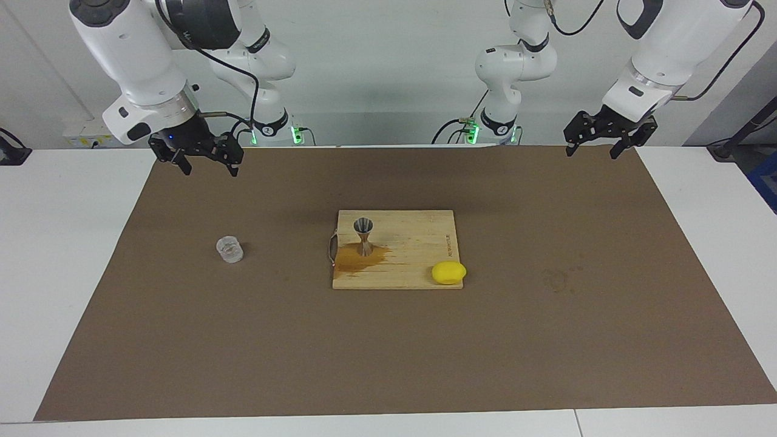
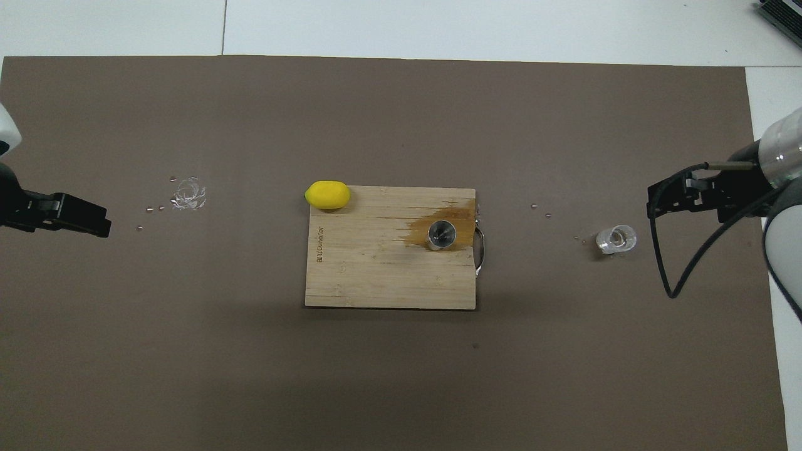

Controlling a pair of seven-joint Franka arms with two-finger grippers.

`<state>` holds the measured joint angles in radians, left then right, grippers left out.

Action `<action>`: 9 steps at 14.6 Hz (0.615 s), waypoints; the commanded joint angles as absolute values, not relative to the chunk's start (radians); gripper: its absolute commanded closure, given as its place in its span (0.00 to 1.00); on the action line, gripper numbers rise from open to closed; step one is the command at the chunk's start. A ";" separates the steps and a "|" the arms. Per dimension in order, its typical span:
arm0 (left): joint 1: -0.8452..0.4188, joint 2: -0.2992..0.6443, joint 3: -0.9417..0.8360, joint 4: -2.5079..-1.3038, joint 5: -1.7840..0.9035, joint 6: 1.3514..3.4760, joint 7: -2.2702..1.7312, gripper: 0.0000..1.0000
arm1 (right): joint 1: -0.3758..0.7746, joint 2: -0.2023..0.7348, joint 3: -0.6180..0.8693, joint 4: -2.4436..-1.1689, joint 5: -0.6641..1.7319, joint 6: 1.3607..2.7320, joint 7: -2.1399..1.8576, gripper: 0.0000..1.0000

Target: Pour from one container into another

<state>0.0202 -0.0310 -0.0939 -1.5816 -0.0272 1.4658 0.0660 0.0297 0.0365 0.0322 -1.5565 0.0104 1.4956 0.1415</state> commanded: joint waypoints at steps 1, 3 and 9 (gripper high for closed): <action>0.026 -0.041 -0.101 -1.589 -0.012 1.460 0.067 0.00 | 0.028 -0.029 0.040 -1.649 -0.017 1.532 0.163 0.00; 0.026 -0.041 -0.101 -1.589 -0.012 1.460 0.067 0.00 | 0.025 -0.025 0.040 -1.647 -0.040 1.552 0.161 0.00; 0.026 -0.041 -0.101 -1.589 -0.012 1.460 0.067 0.00 | 0.017 -0.020 0.041 -1.643 -0.040 1.549 0.164 0.00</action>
